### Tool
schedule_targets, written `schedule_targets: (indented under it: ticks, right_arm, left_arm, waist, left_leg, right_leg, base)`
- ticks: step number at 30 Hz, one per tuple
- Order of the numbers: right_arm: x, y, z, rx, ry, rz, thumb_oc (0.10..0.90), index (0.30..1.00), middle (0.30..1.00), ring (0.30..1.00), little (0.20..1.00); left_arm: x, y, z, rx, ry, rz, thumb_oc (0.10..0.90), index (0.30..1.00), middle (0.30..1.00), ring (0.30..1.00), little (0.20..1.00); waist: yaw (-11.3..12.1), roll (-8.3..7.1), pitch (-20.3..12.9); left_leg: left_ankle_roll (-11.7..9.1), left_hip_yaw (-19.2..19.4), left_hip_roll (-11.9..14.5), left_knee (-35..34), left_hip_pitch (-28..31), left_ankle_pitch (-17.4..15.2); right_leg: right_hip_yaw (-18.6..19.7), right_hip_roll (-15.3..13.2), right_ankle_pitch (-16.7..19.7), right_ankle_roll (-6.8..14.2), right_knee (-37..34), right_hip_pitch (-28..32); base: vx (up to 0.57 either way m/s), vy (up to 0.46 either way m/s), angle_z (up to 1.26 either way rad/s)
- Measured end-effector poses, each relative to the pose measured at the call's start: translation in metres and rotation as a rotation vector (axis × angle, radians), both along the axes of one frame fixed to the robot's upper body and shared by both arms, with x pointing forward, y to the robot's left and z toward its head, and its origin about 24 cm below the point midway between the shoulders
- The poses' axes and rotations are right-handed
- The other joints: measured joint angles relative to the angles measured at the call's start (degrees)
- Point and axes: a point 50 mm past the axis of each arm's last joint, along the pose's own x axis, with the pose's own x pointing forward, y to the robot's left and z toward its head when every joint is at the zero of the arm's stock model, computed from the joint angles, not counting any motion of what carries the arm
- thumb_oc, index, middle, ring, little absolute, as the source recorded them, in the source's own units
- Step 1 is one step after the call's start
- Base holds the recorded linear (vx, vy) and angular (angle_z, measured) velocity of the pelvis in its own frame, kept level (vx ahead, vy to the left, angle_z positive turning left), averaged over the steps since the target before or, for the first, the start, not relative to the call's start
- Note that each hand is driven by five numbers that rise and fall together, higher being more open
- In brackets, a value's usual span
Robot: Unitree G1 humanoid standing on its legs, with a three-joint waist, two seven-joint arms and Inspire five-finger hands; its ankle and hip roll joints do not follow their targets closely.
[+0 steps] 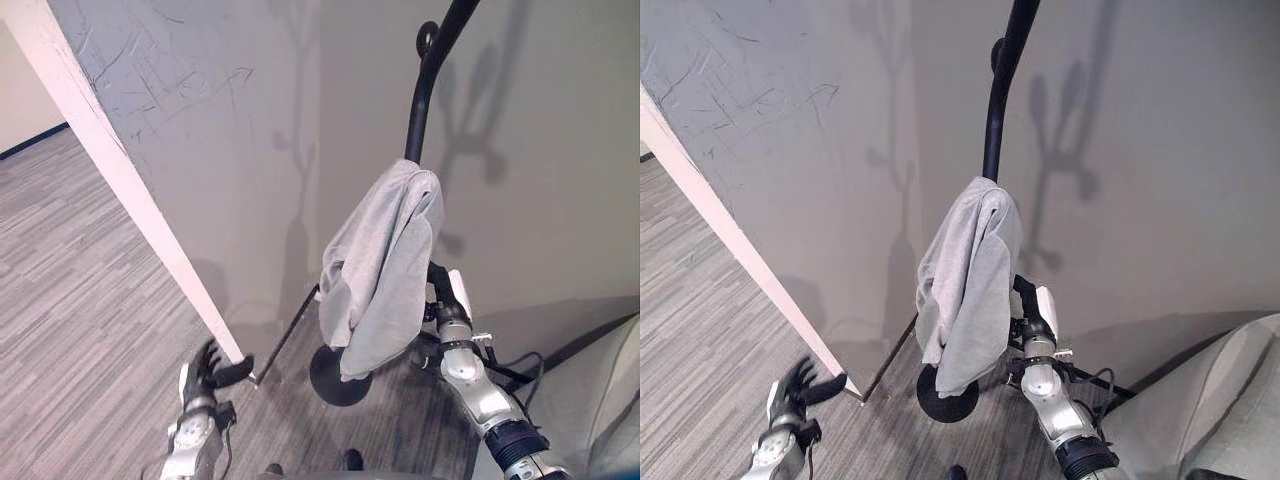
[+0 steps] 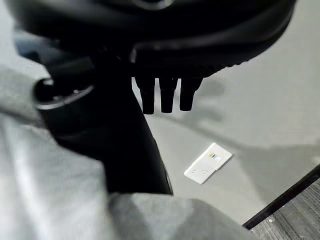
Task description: Hang the clothes on the sofa on the clothes rack.
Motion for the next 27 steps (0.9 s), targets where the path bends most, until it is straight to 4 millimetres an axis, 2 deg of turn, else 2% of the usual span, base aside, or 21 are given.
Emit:
schedule_targets:
  ticks: [2, 3, 5, 6, 9, 13, 16, 18, 21, 24, 25, 26, 27]
  right_arm:
    - [-0.003, -0.004, -0.002, 0.052, -0.001, -0.027, 0.800, 0.900, 0.900, 0.900, 0.900]
    - [-0.007, -0.006, -0.004, 0.105, -0.003, -0.054, 0.800, 0.900, 0.900, 0.900, 0.900]
    - [-0.012, -0.008, -0.008, 0.178, 0.005, -0.069, 0.800, 0.900, 0.900, 0.900, 0.900]
    - [-0.018, -0.009, -0.012, 0.281, 0.002, -0.093, 0.800, 0.900, 0.900, 0.900, 0.900]
    - [-0.034, -0.008, -0.023, 0.495, 0.005, -0.129, 0.800, 0.900, 0.900, 0.900, 0.900]
    - [-0.049, -0.010, -0.036, 0.722, 0.031, -0.153, 0.800, 0.900, 0.900, 0.900, 0.900]
    - [-0.066, -0.022, -0.051, 0.963, 0.026, -0.264, 0.800, 0.900, 0.900, 0.900, 0.900]
    - [-0.076, -0.030, -0.059, 1.144, -0.023, -0.344, 0.800, 0.900, 0.900, 0.900, 0.900]
    - [-0.079, -0.039, -0.057, 1.289, -0.129, -0.370, 0.800, 0.900, 0.900, 0.900, 0.900]
    - [-0.081, -0.038, -0.058, 1.401, -0.231, -0.396, 0.800, 0.900, 0.900, 0.900, 0.900]
    - [-0.083, -0.035, -0.063, 1.461, -0.268, -0.449, 0.800, 0.900, 0.900, 0.900, 0.900]
    - [-0.088, -0.033, -0.069, 1.464, -0.255, -0.475, 0.800, 0.900, 0.900, 0.900, 0.900]
    - [-0.092, -0.032, -0.079, 1.461, -0.220, -0.511, 0.800, 0.900, 0.900, 0.900, 0.900]
  left_arm:
    - [-0.022, -0.001, -0.013, -0.023, 0.098, 0.014, 0.800, 0.900, 0.900, 0.900, 0.900]
    - [-0.044, -0.004, -0.024, -0.055, 0.187, 0.054, 0.800, 0.900, 0.900, 0.900, 0.900]
    - [-0.061, -0.008, -0.030, -0.081, 0.254, 0.079, 0.800, 0.900, 0.900, 0.900, 0.900]
    - [-0.074, -0.010, -0.034, -0.106, 0.298, 0.102, 0.800, 0.900, 0.900, 0.900, 0.900]
    - [-0.086, -0.010, -0.037, -0.122, 0.342, 0.113, 0.800, 0.900, 0.900, 0.900, 0.900]
    - [-0.088, -0.009, -0.037, -0.126, 0.341, 0.108, 0.800, 0.900, 0.900, 0.900, 0.900]
    - [-0.085, -0.010, -0.037, -0.141, 0.313, 0.099, 0.800, 0.900, 0.900, 0.900, 0.900]
    - [-0.085, -0.010, -0.037, -0.146, 0.309, 0.090, 0.800, 0.900, 0.900, 0.900, 0.900]
    - [-0.084, -0.009, -0.037, -0.141, 0.303, 0.063, 0.800, 0.900, 0.900, 0.900, 0.900]
    - [-0.076, -0.012, -0.036, -0.133, 0.288, 0.014, 0.800, 0.900, 0.900, 0.900, 0.900]
    - [-0.077, -0.010, -0.036, -0.123, 0.293, 0.003, 0.800, 0.900, 0.900, 0.900, 0.900]
    - [-0.075, -0.015, -0.037, -0.132, 0.289, -0.012, 0.800, 0.900, 0.900, 0.900, 0.900]
    - [-0.077, -0.011, -0.036, -0.119, 0.301, -0.028, 0.800, 0.900, 0.900, 0.900, 0.900]
  waist:
    - [0.1, -0.04, 0.0]
    - [0.0, -0.09, 0.1]
    - [-0.1, -0.32, 0.2]
    - [0.0, -0.59, 0.3]
    - [-0.2, -0.91, 0.3]
    - [-1.8, -1.02, 0.2]
    - [-2.2, -1.02, 0.2]
    - [-3.4, -0.94, 0.2]
    - [-4.6, -0.92, 0.2]
    - [-4.8, -0.87, 0.0]
    - [-4.6, -0.71, -0.4]
    - [-4.7, -0.60, -0.7]
    - [-4.7, -0.56, -1.3]
  left_leg:
    - [-0.1, 0.1, 0.1, -0.1, 0.1, 0.0]
    - [-0.1, 0.3, 0.1, -0.1, 0.1, 0.0]
    - [-0.1, 0.7, 0.1, -0.1, 0.1, 0.0]
    - [-0.2, 0.9, 0.2, -0.3, 0.6, 0.0]
    - [-0.2, 2.1, 0.3, -0.4, 0.9, -0.3]
    - [0.0, 2.9, 0.4, -0.5, 1.1, -0.6]
    - [-0.1, 3.8, 0.5, -0.5, 1.2, -0.7]
    - [-0.2, 4.0, 0.6, -0.5, 1.2, -0.8]
    - [-0.2, 4.4, 0.7, -0.5, 1.2, -0.8]
    - [-0.3, 4.6, 0.8, -0.4, 1.4, -0.9]
    - [-0.4, 4.6, 0.9, -0.4, 1.3, -1.0]
    - [-0.5, 4.8, 0.9, -0.4, 1.3, -1.0]
    - [-0.5, 4.9, 1.0, -0.5, 1.2, -1.1]
  right_leg:
    - [0.1, 0.0, 0.0, 0.0, 0.0, 0.0]
    - [0.2, 0.0, 0.0, 0.0, 0.0, -0.2]
    - [0.5, 0.1, 0.0, 0.0, 0.0, -0.5]
    - [0.6, 0.2, 0.0, -0.1, 0.0, -0.2]
    - [1.7, 0.4, -0.2, -0.3, 0.0, -0.3]
    - [2.3, 0.5, 0.0, -0.1, 0.0, -0.4]
    - [3.1, 0.7, 0.2, 0.2, 0.0, -0.6]
    - [3.2, 0.8, 0.2, 0.2, 0.0, -0.6]
    - [3.3, 0.9, 0.2, 0.2, 0.0, -0.9]
    - [3.5, 1.0, 0.1, 0.1, 0.0, -1.1]
    - [3.5, 1.1, 0.1, 0.1, 0.0, -1.1]
    - [3.6, 1.1, -0.1, -0.2, 0.0, -1.3]
    - [3.7, 1.2, -0.1, -0.2, 0.0, -1.3]
  base:
    - [-0.01, 0.003, -0.02]
    - [0.00, 0.005, -0.06]
    - [0.00, 0.002, -0.09]
    - [-0.01, -0.002, -0.11]
    - [0.00, 0.000, -0.17]
    - [0.00, -0.004, -0.13]
    - [0.00, -0.007, -0.13]
    - [0.01, -0.006, -0.07]
    - [0.00, 0.005, -0.05]
    - [-0.01, 0.009, -0.02]
    - [0.00, 0.000, 0.00]
    - [0.01, 0.024, -0.04]
    - [0.04, 0.012, -0.05]
